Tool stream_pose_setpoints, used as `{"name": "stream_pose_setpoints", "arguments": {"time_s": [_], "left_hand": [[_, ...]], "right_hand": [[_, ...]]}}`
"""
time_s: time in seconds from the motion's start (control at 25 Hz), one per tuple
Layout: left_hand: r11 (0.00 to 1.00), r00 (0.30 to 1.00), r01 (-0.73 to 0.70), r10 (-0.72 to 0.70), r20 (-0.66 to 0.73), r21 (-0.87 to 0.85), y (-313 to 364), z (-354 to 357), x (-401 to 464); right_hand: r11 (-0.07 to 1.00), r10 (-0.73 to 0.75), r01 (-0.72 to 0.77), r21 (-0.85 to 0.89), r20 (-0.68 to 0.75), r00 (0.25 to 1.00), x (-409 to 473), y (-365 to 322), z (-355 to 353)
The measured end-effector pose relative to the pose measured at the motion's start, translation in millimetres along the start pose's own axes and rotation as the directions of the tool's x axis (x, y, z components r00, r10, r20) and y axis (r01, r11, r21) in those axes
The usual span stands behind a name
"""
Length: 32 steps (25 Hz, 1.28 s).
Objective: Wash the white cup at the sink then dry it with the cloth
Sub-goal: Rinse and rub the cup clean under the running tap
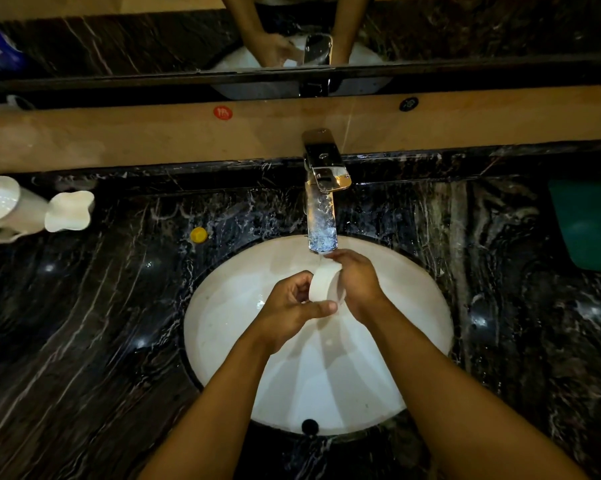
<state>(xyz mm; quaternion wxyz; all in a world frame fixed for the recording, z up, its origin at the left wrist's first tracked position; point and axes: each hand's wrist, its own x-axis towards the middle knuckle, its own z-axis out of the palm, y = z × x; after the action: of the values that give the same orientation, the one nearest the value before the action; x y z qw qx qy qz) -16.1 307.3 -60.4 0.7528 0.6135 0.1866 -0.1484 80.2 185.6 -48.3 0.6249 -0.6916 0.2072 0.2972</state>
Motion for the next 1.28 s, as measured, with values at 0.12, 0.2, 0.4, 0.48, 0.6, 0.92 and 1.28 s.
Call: {"name": "stream_pose_setpoints", "arguments": {"time_s": [0.12, 0.2, 0.4, 0.48, 0.6, 0.92, 1.28], "left_hand": [[0.999, 1.000, -0.009, 0.010, -0.020, 0.039, 2, 0, 0], [0.998, 0.999, -0.022, 0.024, -0.035, 0.051, 3, 1, 2], [0.999, 0.999, -0.047, 0.048, -0.017, 0.019, 3, 7, 1], [0.999, 0.999, -0.033, 0.033, -0.008, -0.026, 5, 9, 2], [0.992, 0.999, 0.043, -0.044, -0.009, -0.118, 12, 11, 8], [0.982, 0.981, 0.130, -0.147, -0.126, -0.140, 12, 15, 18], [0.994, 0.991, -0.005, -0.009, -0.131, -0.108, 5, 16, 12]], "right_hand": [[0.987, 0.158, -0.160, 0.005, 0.138, 0.978, -1, -2, -3], [0.968, 0.214, -0.183, -0.169, 0.186, 0.959, -4, -1, 0], [0.969, 0.237, -0.232, 0.081, -0.069, 0.969, -3, -3, 4], [0.971, 0.221, -0.214, 0.105, -0.055, 0.974, -2, 1, 1], [0.997, 0.075, -0.075, 0.019, 0.005, 0.997, -4, 1, -2], [0.996, -0.041, 0.033, -0.087, -0.094, 0.995, -2, 2, -3], [0.985, 0.168, -0.156, -0.070, 0.211, 0.963, -7, 0, 6]]}}
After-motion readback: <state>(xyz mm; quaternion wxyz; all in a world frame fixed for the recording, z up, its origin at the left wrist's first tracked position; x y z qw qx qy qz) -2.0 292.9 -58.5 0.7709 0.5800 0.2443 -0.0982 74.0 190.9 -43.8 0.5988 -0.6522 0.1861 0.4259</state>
